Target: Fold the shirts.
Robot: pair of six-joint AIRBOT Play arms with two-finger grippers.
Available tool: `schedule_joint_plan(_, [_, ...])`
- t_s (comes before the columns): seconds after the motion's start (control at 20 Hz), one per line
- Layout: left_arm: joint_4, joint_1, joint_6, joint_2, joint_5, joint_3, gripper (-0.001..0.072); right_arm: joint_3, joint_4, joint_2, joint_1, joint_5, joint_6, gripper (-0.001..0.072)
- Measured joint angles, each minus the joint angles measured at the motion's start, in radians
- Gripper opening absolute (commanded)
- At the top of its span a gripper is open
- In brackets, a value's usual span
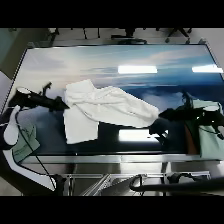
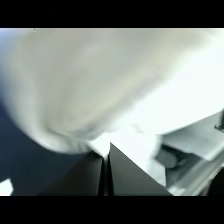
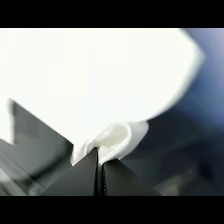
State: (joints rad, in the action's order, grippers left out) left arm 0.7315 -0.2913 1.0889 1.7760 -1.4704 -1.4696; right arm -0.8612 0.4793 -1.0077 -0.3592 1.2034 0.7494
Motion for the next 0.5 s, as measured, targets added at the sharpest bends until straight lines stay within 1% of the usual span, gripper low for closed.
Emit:
schedule_joint_plan(0.1, [-0.109, -0.003, -0.006, -0.125, -0.045, -0.096, 0.0011, -0.167, -0.123, 0.099, -0.002, 0.029, -0.017, 0.0014])
schedule_joint_plan(0.2, [-0.273, -0.019, -0.01, -0.275, -0.038, -0.239, 0.0011, -0.39, -0.201, 0.186, -0.002, 0.01, -0.028, 0.0013])
schedule_joint_plan(0.25, [-0.336, -0.028, -0.01, -0.346, 0.0, -0.321, 0.0011, -0.506, -0.223, 0.216, -0.002, -0.019, -0.031, 0.0013])
schedule_joint_plan(0.35, [-0.43, -0.062, 0.004, -0.483, 0.126, -0.48, 0.0011, -0.751, -0.229, 0.261, -0.002, -0.097, -0.021, 0.0013])
schedule_joint_plan(0.5, [-0.488, -0.195, 0.084, -0.667, 0.292, -0.613, 0.0011, -1.036, -0.145, 0.289, -0.002, -0.192, 0.049, 0.0013])
